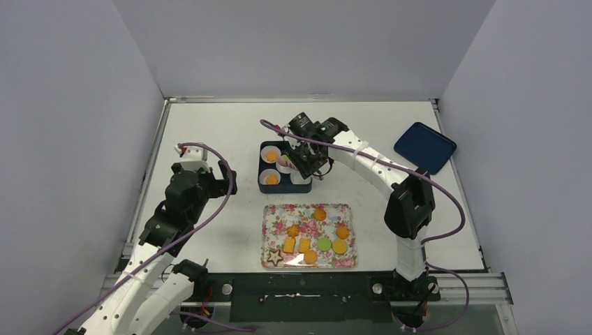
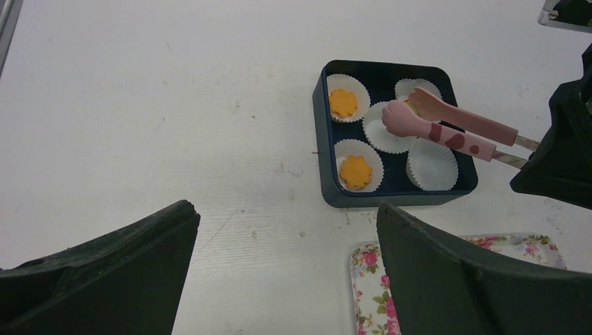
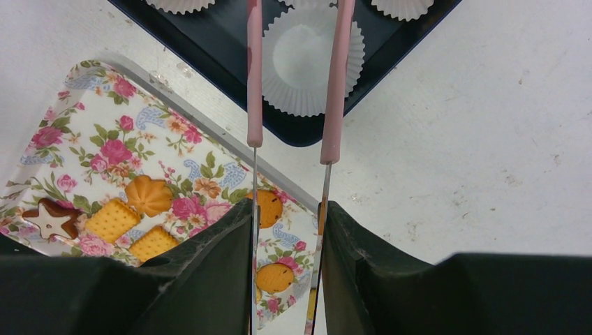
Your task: Pack the cookies
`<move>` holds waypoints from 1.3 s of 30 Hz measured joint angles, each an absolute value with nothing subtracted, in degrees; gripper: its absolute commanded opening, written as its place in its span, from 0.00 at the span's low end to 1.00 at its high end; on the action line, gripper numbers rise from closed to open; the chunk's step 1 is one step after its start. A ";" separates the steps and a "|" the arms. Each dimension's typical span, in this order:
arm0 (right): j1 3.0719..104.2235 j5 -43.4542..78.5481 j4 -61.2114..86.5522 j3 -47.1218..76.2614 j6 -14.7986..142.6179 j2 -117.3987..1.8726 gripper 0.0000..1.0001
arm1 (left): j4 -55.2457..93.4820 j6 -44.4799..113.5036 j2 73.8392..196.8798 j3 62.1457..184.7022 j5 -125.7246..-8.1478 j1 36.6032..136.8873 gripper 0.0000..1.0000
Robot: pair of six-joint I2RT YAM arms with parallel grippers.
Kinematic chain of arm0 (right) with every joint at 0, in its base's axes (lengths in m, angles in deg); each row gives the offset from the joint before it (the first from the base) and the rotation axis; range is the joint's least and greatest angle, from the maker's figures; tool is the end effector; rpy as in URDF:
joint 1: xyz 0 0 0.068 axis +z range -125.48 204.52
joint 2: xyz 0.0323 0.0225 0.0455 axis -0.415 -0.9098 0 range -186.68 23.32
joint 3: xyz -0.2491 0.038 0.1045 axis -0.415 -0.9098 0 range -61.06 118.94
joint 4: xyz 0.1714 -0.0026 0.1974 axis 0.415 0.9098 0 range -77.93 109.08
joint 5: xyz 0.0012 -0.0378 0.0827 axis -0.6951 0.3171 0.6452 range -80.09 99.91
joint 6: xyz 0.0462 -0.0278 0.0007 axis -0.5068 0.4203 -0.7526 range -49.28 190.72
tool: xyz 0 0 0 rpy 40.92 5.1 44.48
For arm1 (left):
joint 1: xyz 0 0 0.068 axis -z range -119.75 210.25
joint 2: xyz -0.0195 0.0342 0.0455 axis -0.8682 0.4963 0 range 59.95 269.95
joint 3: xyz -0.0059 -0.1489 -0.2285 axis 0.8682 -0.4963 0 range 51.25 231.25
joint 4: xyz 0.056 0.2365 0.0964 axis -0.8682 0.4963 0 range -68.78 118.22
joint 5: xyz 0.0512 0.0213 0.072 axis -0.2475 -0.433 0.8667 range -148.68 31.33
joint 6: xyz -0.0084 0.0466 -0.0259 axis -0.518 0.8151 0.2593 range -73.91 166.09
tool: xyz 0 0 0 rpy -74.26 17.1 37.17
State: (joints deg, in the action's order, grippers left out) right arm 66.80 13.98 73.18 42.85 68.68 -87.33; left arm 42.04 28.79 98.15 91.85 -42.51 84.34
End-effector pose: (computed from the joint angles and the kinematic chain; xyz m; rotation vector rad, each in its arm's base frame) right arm 0.2979 0.2742 0.2899 -0.9795 2.6176 0.2984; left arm 0.1478 -0.0552 0.3128 -0.0807 1.8839 -0.2288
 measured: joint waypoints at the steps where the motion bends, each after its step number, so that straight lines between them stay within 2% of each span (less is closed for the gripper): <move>1: 66.78 13.98 73.18 43.12 68.77 -87.40 0.19 | 42.04 28.79 98.15 91.85 -42.47 84.34 0.97; 11: 66.17 14.42 73.00 43.69 69.66 -91.35 0.23 | 42.04 28.79 98.30 91.85 -42.42 84.54 0.97; 18: 66.06 14.75 72.83 43.69 69.97 -91.66 0.35 | 42.04 28.79 98.32 91.85 -42.42 84.54 0.97; 23: 65.75 14.83 72.76 43.69 70.10 -91.66 0.38 | 42.04 28.79 98.41 91.85 -42.42 84.54 0.97; 29: 65.69 14.81 72.74 43.69 70.08 -91.66 0.46 | 42.04 28.81 98.43 91.85 -42.42 84.56 0.97; 39: 65.75 14.81 72.52 43.69 70.10 -91.64 0.43 | 42.04 28.79 98.43 91.85 -42.42 84.58 0.97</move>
